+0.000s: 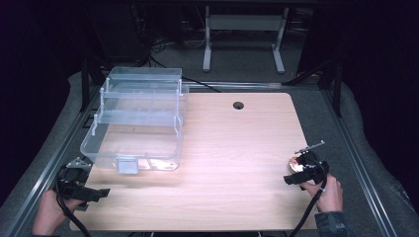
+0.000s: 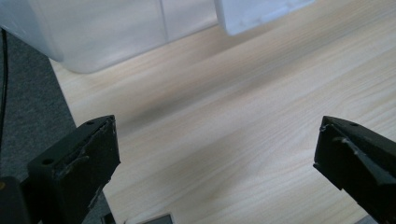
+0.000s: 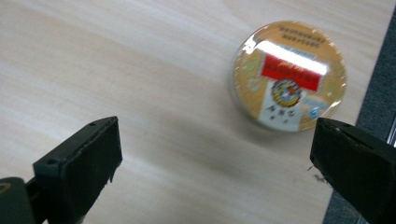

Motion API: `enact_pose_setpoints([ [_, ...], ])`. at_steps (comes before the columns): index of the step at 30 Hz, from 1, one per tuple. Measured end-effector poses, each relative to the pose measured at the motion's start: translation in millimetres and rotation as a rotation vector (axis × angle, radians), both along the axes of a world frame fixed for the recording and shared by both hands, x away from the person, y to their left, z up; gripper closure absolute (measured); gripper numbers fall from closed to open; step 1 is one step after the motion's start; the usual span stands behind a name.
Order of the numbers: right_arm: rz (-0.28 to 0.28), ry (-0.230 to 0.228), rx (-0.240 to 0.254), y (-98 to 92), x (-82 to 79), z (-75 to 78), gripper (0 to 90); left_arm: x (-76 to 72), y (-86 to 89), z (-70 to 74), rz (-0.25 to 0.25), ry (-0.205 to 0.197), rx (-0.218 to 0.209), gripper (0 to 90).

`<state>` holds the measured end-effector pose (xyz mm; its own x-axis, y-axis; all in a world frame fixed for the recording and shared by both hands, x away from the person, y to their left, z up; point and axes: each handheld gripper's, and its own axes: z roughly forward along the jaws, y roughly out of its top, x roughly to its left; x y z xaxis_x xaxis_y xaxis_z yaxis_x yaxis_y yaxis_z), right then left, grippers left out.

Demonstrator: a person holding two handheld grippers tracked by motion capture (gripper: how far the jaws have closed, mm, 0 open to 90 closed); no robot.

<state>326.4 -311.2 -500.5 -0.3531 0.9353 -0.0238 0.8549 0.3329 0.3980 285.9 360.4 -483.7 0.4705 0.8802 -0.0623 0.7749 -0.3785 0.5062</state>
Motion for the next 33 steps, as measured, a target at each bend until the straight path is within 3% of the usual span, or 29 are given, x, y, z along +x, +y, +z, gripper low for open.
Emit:
enact_pose_setpoints([
  [6, -0.002, -0.036, 0.011, 12.8, -22.7, -7.2, 0.8, 12.0, 8.2, 13.9, 0.011, -0.008, -0.007, 0.1],
  [8, 0.005, -0.05, 0.044, 16.5, -30.4, -11.6, 0.9, 15.2, 10.7, 17.1, 0.018, -0.009, -0.005, 0.1],
  [12, -0.008, -0.087, 0.04, 26.5, -43.5, -20.5, 0.6, 23.4, 15.0, 24.6, 0.025, -0.01, -0.008, 0.1],
  [15, -0.008, -0.125, 0.047, 34.8, -50.7, -25.7, 1.9, 30.7, 16.5, 31.7, 0.024, -0.008, -0.006, 0.1],
  [18, -0.016, -0.183, 0.083, 40.3, -56.6, -28.0, 10.7, 39.3, 17.9, 39.2, 0.027, -0.001, -0.002, 0.1],
  [20, -0.03, -0.213, 0.116, 43.1, -60.3, -29.5, 11.5, 45.8, 18.8, 44.5, 0.031, 0.0, 0.006, 0.1],
  [23, 0.004, -0.195, 0.128, 50.7, -57.9, -32.4, 11.9, 57.3, 21.9, 50.8, 0.038, 0.009, 0.003, 0.2],
  [24, -0.003, -0.194, 0.112, 53.9, -57.9, -32.2, 11.7, 61.3, 23.1, 52.6, 0.045, 0.011, 0.004, 0.2],
  [28, 0.012, -0.206, 0.14, 58.8, -57.9, -32.4, 11.5, 78.4, 29.0, 55.3, 0.057, 0.045, -0.002, 0.2],
  [33, -0.002, -0.197, 0.128, 58.5, -58.4, -33.6, 6.0, 99.7, 40.0, 56.0, 0.078, 0.09, -0.027, 0.2],
])
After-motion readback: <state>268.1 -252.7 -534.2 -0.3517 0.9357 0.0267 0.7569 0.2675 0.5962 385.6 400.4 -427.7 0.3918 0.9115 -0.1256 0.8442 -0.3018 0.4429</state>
